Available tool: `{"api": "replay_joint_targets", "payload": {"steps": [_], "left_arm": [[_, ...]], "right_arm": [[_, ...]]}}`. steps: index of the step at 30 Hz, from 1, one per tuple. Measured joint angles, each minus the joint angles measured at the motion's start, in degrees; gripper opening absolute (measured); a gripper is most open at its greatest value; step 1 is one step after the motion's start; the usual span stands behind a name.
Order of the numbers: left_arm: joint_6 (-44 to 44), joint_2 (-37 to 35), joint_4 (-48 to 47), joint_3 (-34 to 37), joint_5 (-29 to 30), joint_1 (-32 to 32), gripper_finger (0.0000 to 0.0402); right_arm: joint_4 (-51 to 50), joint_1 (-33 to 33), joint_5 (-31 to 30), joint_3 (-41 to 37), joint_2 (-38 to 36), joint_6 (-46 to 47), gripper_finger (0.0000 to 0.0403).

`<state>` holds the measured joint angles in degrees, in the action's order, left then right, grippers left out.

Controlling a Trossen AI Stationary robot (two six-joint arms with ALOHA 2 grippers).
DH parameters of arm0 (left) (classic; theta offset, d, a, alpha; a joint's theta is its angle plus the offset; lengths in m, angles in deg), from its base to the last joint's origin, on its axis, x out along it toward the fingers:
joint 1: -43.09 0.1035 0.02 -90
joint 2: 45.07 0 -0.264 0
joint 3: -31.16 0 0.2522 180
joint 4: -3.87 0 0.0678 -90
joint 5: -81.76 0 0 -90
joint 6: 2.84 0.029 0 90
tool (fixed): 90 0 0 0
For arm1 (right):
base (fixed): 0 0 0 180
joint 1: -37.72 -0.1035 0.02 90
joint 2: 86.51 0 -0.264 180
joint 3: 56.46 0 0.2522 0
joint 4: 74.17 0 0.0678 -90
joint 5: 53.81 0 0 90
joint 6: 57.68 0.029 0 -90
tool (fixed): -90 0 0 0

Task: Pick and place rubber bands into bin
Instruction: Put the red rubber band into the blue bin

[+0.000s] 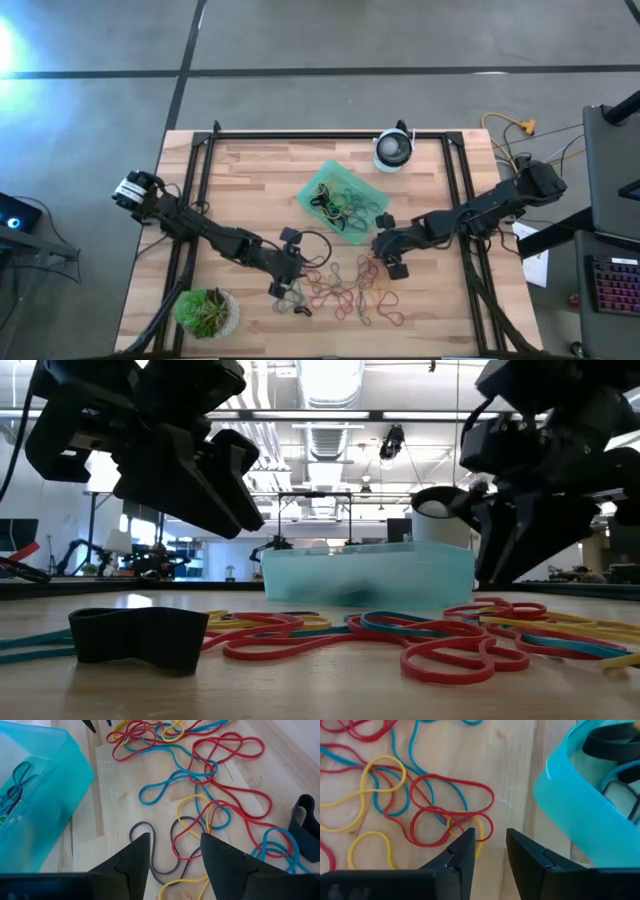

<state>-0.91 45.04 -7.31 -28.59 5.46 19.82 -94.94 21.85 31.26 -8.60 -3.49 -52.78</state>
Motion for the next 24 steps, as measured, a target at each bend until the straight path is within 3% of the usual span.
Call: {"api": "replay_joint_targets", "payload": {"steps": [17, 24], "left_arm": [[-0.01, 0.0, 0.06, 0.18, 0.02, -0.01, 0.016], [-0.01, 0.0, 0.01, 0.19, 0.02, 0.0, 0.016]], "right_arm": [[4.39, 0.01, -0.31, -0.14, 5.99, 0.95, 0.0093], [4.32, -0.01, -1.25, -0.16, 5.83, -0.41, 0.0052]]}}
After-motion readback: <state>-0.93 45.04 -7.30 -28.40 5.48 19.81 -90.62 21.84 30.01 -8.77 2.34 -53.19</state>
